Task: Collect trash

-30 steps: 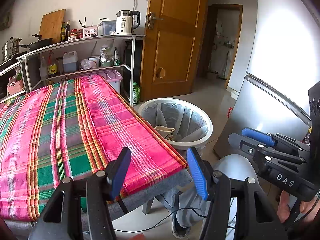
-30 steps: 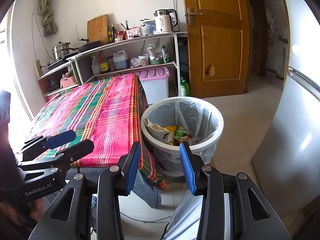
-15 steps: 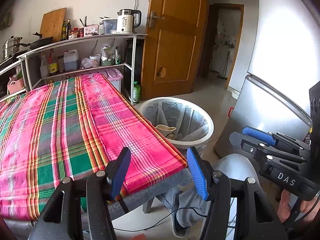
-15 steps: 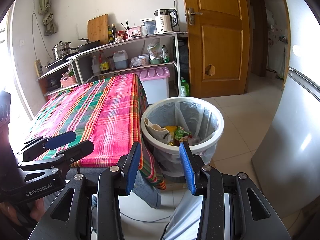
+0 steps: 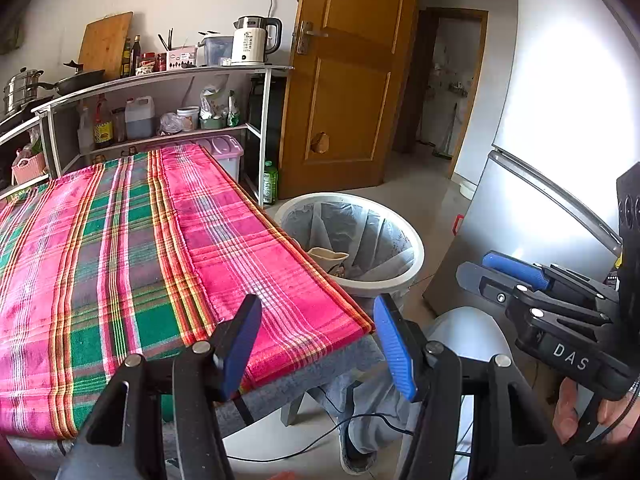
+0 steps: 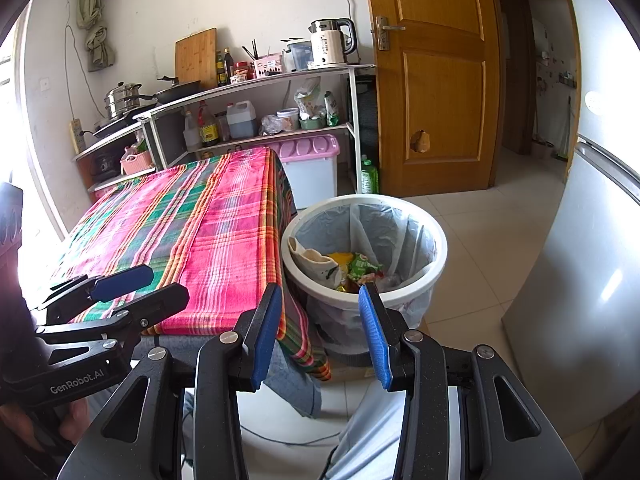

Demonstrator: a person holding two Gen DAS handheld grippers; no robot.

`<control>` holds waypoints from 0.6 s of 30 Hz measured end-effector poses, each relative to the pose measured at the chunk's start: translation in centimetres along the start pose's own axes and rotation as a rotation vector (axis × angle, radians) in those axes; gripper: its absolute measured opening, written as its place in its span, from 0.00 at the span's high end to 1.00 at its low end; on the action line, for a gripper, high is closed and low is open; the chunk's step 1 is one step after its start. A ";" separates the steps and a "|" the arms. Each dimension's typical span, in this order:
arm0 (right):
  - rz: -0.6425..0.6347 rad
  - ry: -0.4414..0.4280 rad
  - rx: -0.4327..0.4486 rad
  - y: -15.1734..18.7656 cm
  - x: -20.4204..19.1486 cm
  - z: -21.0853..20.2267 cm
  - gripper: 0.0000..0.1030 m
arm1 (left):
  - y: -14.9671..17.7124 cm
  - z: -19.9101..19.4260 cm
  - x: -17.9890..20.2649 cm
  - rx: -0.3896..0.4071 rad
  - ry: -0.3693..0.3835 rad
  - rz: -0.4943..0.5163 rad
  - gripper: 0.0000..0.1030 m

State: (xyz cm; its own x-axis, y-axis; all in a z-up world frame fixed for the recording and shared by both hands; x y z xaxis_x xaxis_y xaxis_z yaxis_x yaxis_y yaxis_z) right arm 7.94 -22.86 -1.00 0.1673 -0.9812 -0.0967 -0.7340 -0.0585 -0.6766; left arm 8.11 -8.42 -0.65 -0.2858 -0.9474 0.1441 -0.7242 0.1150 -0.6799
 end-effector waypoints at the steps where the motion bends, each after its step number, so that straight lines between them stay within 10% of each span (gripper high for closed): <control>1: 0.000 0.000 0.001 0.0 0.0 0.0 0.60 | 0.0 0.0 0.0 0.000 -0.001 0.001 0.41; 18: -0.003 -0.001 0.001 -0.1 0.0 0.1 0.60 | 0.5 0.3 0.3 -0.016 0.006 0.012 0.41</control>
State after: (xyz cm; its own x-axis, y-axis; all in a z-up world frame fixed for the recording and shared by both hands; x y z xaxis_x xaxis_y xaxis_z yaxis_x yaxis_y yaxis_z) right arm 8.06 -22.88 -0.97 0.1697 -0.9809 -0.0952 -0.7330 -0.0611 -0.6775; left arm 7.88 -8.71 -1.21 -0.2984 -0.9441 0.1404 -0.7308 0.1314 -0.6698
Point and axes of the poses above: each gripper's, at about its wrist camera, not at the fingertips, and z roughly the way its jaws point, x to its right, y to its underside, the point moved 5 cm from there along z, roughly the way its jaws point, and after that the axes turned 11 degrees about -x, right-handed, at the moved point
